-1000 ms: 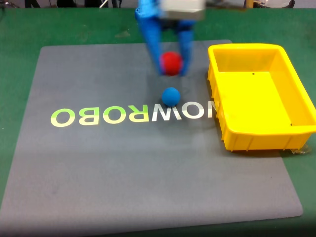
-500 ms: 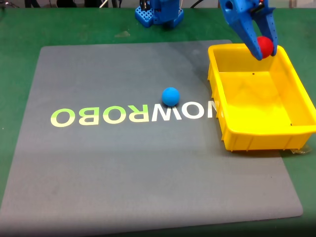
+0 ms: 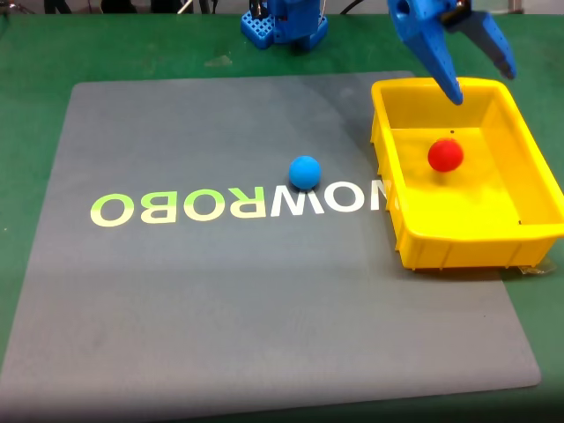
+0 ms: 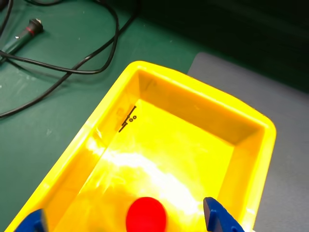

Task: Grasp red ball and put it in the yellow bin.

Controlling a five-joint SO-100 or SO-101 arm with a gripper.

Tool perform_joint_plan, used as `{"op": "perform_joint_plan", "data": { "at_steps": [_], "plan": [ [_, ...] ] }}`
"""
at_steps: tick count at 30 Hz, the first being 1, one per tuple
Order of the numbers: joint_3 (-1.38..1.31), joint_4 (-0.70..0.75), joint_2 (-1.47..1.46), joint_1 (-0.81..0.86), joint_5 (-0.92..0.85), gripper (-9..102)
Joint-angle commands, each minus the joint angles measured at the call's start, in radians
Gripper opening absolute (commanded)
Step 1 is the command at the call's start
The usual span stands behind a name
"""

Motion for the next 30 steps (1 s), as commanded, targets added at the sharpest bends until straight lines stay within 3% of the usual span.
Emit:
{"op": "perform_joint_plan", "data": {
  "at_steps": [1, 7, 13, 16, 20, 24, 30],
  "plan": [
    [0.018, -0.012, 0.107, 0.023, -0.003, 38],
    [0.307, 0.109, 0.43, 0.089, -0.058, 34],
    [0.996, 0.149, 1.043, 0.273, -0.218, 12],
    [1.212, 0.336, 1.358, 0.368, -0.268, 0],
    [1.276, 0.589, 1.529, 0.393, -0.212, 0],
    [1.342, 0.739, 1.64, 0.408, -0.184, 0],
    [1.407, 0.787, 1.644, 0.403, -0.133, 0]
  ]
}}
